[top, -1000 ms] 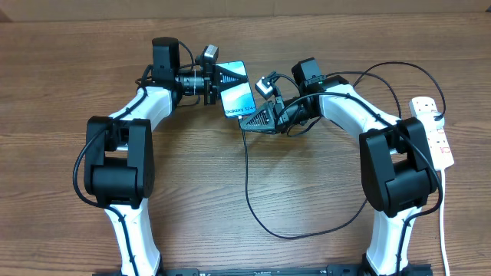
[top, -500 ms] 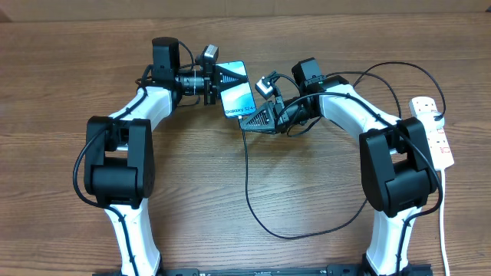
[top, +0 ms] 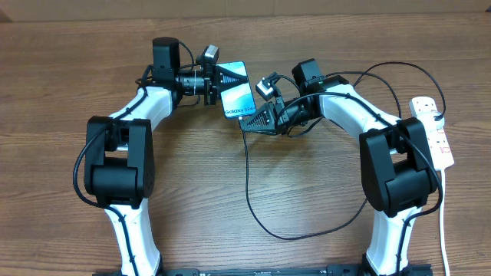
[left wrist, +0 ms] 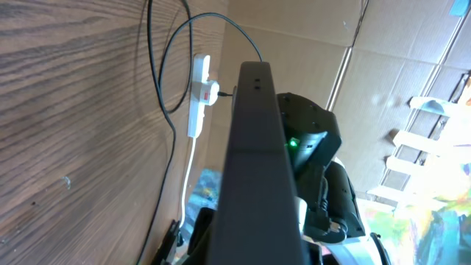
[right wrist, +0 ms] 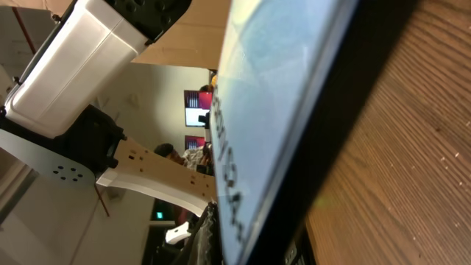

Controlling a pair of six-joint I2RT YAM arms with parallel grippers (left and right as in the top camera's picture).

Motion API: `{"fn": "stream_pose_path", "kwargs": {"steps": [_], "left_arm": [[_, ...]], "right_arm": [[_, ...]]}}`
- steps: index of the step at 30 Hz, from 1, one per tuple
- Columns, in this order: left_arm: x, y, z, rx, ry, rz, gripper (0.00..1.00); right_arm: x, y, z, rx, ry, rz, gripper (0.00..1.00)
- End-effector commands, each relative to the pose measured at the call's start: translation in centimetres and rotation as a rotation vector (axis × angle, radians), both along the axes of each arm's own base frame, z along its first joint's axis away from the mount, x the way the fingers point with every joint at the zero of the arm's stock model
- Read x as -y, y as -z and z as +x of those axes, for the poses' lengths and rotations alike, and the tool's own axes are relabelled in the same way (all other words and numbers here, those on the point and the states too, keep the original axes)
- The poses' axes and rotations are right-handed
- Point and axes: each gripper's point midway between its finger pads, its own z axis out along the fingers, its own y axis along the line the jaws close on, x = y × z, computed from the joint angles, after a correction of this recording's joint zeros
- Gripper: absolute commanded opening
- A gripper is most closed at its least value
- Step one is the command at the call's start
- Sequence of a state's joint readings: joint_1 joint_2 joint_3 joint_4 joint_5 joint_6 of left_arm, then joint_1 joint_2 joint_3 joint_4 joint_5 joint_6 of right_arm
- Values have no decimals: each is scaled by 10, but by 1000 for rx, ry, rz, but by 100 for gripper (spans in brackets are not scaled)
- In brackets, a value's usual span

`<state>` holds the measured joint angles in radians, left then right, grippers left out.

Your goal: Plug charger to phone and switch on socket

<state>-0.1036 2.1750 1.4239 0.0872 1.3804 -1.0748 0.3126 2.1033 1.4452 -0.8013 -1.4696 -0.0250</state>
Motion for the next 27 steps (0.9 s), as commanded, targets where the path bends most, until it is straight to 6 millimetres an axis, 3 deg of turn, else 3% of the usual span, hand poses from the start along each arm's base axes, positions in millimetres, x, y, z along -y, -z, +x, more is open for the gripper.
{"fn": "stream_pose_path", "kwargs": {"steps": [1,27], "left_arm": [[4,-27,-7,48,48,-37,4],[6,-28,-8,46,53,-38,4]], "right_arm": [[3,0,4,-4,11,5,4],[12,-1,12,0,36,13,4]]}}
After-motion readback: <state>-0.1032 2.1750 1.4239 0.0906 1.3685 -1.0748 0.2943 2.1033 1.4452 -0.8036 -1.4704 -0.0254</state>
